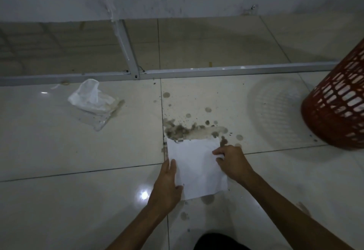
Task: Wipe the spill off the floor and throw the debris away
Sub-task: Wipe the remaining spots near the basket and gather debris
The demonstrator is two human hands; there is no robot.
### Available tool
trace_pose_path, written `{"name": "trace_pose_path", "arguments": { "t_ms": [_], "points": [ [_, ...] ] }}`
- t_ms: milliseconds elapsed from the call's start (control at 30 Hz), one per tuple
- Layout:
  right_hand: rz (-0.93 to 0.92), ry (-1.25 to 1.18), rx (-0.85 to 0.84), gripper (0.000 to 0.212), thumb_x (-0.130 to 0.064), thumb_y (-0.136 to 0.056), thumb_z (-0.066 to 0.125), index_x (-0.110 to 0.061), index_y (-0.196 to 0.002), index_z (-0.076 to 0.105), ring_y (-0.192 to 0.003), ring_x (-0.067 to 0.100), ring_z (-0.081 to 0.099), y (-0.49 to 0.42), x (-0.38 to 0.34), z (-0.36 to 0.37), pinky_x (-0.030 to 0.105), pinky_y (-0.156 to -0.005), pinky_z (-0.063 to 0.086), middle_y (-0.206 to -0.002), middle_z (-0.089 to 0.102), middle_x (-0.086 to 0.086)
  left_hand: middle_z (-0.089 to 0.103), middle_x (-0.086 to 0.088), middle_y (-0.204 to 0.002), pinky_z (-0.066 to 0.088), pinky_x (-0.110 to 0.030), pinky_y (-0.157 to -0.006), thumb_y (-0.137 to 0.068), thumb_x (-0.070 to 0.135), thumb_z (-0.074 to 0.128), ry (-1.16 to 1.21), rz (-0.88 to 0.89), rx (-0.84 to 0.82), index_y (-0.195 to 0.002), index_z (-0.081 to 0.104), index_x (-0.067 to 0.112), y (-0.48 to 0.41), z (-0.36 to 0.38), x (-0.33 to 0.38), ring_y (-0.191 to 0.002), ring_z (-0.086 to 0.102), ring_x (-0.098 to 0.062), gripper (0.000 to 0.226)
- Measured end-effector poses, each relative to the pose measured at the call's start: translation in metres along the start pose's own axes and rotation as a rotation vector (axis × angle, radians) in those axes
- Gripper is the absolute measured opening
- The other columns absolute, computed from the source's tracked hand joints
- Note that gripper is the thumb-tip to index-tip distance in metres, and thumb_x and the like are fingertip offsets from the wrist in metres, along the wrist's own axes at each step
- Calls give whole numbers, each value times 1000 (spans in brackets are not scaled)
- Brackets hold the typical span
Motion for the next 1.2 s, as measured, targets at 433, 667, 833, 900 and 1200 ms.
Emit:
{"name": "trace_pose_path", "arguments": {
  "t_ms": [433, 667, 833, 900, 1200],
  "points": [
    [-26, 291, 6, 44, -25, -89, 56, -18, -132, 50, -120, 22, 48, 18, -2, 3, 29, -99, 40, -136, 45, 8, -14, -9, -156, 29, -34, -107, -86, 43, 50, -270, -59, 151, -146, 4, 19, 27, -8, 10, -135, 21, -29, 79],
    [-148, 223, 99, 40, -17, -87, 58, -12, -126, 55, -111, 28, 53, -4, -64, -8, 35, -91, 49, -130, 47, 13, -5, -5, -158, 24, -38, -109, -85, 40, 51, -228, -49, 191, -146, 11, 24, 8, -34, 1, -136, 19, -28, 75],
    [-281, 108, 102, 41, -16, -86, 58, -13, -127, 55, -108, 29, 55, -38, -142, -4, 34, -89, 49, -128, 48, 12, 5, -7, -157, 28, -40, -107, -83, 39, 56, -233, -84, 309, -145, 16, 20, -21, -89, -22, -133, 24, -30, 76],
    [-328, 89, 94, 41, -17, -86, 57, -14, -127, 54, -111, 28, 54, -52, -175, 2, 32, -90, 48, -129, 48, 12, 7, -8, -157, 29, -41, -106, -81, 38, 58, -233, -103, 350, -145, 16, 19, -34, -115, -35, -133, 25, -30, 78],
    [-337, -187, -18, 47, -32, -86, 59, -10, -127, 54, -113, 25, 56, -117, -312, 61, 27, -91, 43, -123, 60, 11, 40, -19, -135, 37, -46, -96, -73, 24, 69, -128, -203, 679, -130, 40, 10, -84, -223, -101, -118, 39, -38, 65]
  ]
}}
Point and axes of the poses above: each hand's wrist, its own y-axis away from the middle knuckle, its own z-axis out of the palm, x = y × z, the point moved 5 cm from there along -y, towards the middle knuckle
